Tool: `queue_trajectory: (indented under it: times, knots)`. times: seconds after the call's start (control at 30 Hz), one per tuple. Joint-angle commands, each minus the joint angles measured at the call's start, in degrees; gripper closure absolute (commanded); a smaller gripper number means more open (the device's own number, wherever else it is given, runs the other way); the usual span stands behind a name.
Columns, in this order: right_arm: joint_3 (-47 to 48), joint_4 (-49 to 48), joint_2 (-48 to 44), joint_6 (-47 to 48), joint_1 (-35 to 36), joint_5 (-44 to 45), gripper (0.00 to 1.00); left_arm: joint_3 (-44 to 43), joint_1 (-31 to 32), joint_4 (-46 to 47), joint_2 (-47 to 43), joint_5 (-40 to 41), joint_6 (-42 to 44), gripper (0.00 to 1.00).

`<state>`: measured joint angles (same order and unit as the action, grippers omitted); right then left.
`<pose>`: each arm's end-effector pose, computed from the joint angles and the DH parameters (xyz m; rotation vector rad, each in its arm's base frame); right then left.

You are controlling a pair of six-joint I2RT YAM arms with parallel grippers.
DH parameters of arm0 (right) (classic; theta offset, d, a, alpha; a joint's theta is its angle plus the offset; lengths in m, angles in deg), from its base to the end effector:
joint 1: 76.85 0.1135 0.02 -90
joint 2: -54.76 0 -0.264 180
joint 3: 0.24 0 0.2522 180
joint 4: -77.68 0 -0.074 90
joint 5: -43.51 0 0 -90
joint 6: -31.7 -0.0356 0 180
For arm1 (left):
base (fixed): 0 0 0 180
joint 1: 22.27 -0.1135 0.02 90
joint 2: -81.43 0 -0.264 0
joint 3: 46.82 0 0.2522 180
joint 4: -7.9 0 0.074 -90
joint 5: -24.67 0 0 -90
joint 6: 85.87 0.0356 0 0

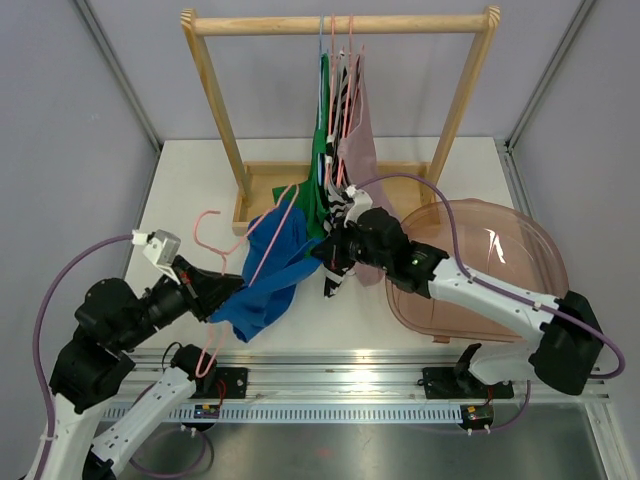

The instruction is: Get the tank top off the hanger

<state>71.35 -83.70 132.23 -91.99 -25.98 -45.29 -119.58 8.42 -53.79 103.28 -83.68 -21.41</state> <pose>0.1983 0.2426 0.2999 -0.3027 2.0998 0.9016 0.0286 -0.0300 0.3873 0.3286 1.8286 -0.9805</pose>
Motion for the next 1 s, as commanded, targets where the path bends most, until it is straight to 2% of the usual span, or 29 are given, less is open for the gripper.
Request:
queue_trajectory:
  times: [0.0,0.03,0.1,0.2,0.3,0.37,0.47,0.53,0.67,0.8,0.83,0.87,0.9,0.93,0.97]
  knots:
    - [-2.4,-7.8,-7.7,1.2,-0.9,-16.3,1.0,-0.2,0.2,20.8,-0.5,5.0,-1.1,1.0]
    - [-2.8,-8.1,-10.1,0.9,-0.9,-21.8,1.0,0.7,0.2,24.3,-0.4,6.6,-1.2,1.0]
    - [-3.6,-9.0,-12.8,0.2,-0.7,-26.2,1.0,4.4,0.2,35.4,-0.2,9.2,-1.4,1.0]
    - [-3.5,-10.8,-17.4,-3.2,-0.6,-33.1,1.0,6.4,0.2,46.5,2.5,12.1,0.7,1.0]
    - [0.0,-11.0,-19.9,-6.2,0.8,-36.7,1.0,2.7,0.2,51.2,8.0,13.0,4.6,1.0]
    - [4.5,-8.9,-19.8,-5.5,2.2,-37.0,1.0,0.3,0.2,52.0,10.7,16.8,5.2,1.0]
    - [9.0,0.4,-18.9,-0.5,3.3,-30.5,1.0,-6.9,0.2,48.1,15.2,23.8,4.6,1.0]
    - [9.2,4.7,-18.1,2.1,3.8,-26.6,1.0,-12.8,0.2,40.5,19.4,25.1,5.5,1.0]
    - [4.6,7.3,-15.8,4.7,5.2,-19.2,1.0,-16.7,0.2,30.5,23.3,25.6,5.9,1.0]
    - [-0.1,7.7,-12.0,4.5,7.8,-12.5,1.0,-16.2,0.2,21.9,23.7,21.3,3.2,1.0]
    - [-1.0,7.4,-10.6,4.3,8.8,-11.6,0.93,-16.1,0.2,20.3,23.7,20.9,2.8,1.0]
    - [-2.4,7.1,-9.9,4.1,9.5,-10.8,0.81,-16.2,0.2,18.7,24.0,21.4,1.6,1.0]
    - [-2.8,6.9,-9.3,3.8,9.8,-10.0,0.55,-16.5,0.2,16.0,24.3,21.9,1.2,1.0]
    - [-3.2,6.9,-8.7,3.2,10.1,-8.0,0.4,-16.9,0.2,14.8,24.7,22.5,1.0,1.0]
    - [-3.6,6.5,-8.3,3.0,10.3,-7.3,0.2,-17.4,0.2,14.0,26.0,22.7,1.0,1.0]
